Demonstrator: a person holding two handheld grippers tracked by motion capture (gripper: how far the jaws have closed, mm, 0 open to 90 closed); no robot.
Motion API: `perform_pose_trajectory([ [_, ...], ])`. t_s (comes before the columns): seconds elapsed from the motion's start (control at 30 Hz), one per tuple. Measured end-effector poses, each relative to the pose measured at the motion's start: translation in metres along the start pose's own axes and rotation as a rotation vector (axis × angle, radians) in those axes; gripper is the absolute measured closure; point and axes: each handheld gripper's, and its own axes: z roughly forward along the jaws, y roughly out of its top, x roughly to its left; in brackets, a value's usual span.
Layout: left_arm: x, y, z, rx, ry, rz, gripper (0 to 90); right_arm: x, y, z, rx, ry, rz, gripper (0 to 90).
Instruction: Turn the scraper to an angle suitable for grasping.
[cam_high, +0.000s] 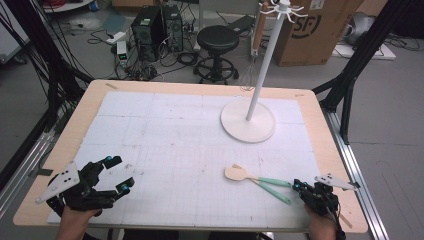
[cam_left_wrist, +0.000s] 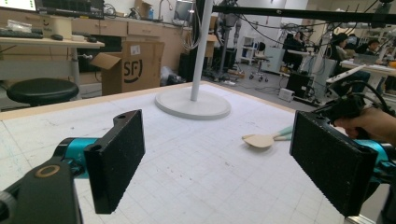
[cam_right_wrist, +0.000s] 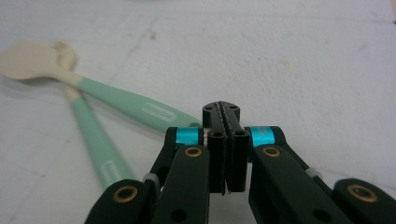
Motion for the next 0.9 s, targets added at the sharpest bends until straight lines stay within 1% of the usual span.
perform_pose_trajectory([
  [0.07,0.0,0.0,0.0,0.001,-0.002,-0.001,18.5,0.0,0.003,0.004,0.024,-0.022,0.011,89.3],
  [0.1,0.0,0.0,0.0,0.002,-0.003,0.0,18.5,0.0,0.004,0.005,0.026,-0.023,0.021,89.3],
  [0.13,0.0,0.0,0.0,0.002,-0.003,0.0,18.5,0.0,0.004,0.005,0.026,-0.023,0.021,89.3],
  [0.17,0.0,-0.001,0.0,0.002,-0.003,0.0,18.5,0.001,0.004,0.006,0.023,-0.02,0.019,89.3],
  [0.2,0.0,-0.001,0.0,0.002,-0.002,-0.001,18.5,0.004,0.006,0.008,0.027,-0.014,0.006,89.3],
  [0.3,0.0,-0.002,-0.001,0.003,0.0,-0.002,18.5,0.006,0.008,0.011,0.029,0.005,0.009,89.3],
  [0.33,0.0,-0.002,-0.001,0.003,0.0,-0.002,18.5,0.006,0.008,0.011,0.029,0.005,0.009,89.3],
  [0.43,0.001,-0.002,-0.001,0.004,0.001,-0.002,18.5,0.01,0.011,0.016,0.038,0.023,0.003,89.3],
  [0.5,0.001,-0.002,-0.001,0.005,0.0,-0.003,18.5,0.015,0.014,0.02,0.045,0.035,-0.01,89.3],
  [0.53,0.001,-0.002,-0.002,0.007,0.002,-0.002,18.5,0.021,0.018,0.025,0.053,0.045,-0.028,89.3],
  [0.57,0.001,-0.002,-0.002,0.006,0.002,-0.003,18.5,0.021,0.018,0.025,0.053,0.045,-0.028,89.3],
  [0.6,0.002,-0.002,-0.003,0.005,0.006,-0.004,18.5,0.027,0.022,0.03,0.063,0.059,-0.041,89.3],
  [0.63,0.002,-0.002,-0.003,0.005,0.006,-0.004,18.5,0.027,0.022,0.03,0.063,0.059,-0.041,89.3],
  [0.67,0.002,-0.002,-0.004,0.005,0.008,-0.004,18.5,0.032,0.027,0.035,0.071,0.069,-0.057,89.3],
  [0.7,0.002,-0.002,-0.004,0.005,0.008,-0.004,18.5,0.032,0.027,0.035,0.071,0.069,-0.057,89.3],
  [0.87,0.004,-0.003,-0.008,0.004,0.014,-0.006,18.5,0.046,0.038,0.045,0.077,0.092,-0.098,89.3],
  [0.9,0.004,-0.003,-0.009,0.005,0.017,-0.008,18.5,0.051,0.042,0.049,0.072,0.108,-0.106,89.3],
])
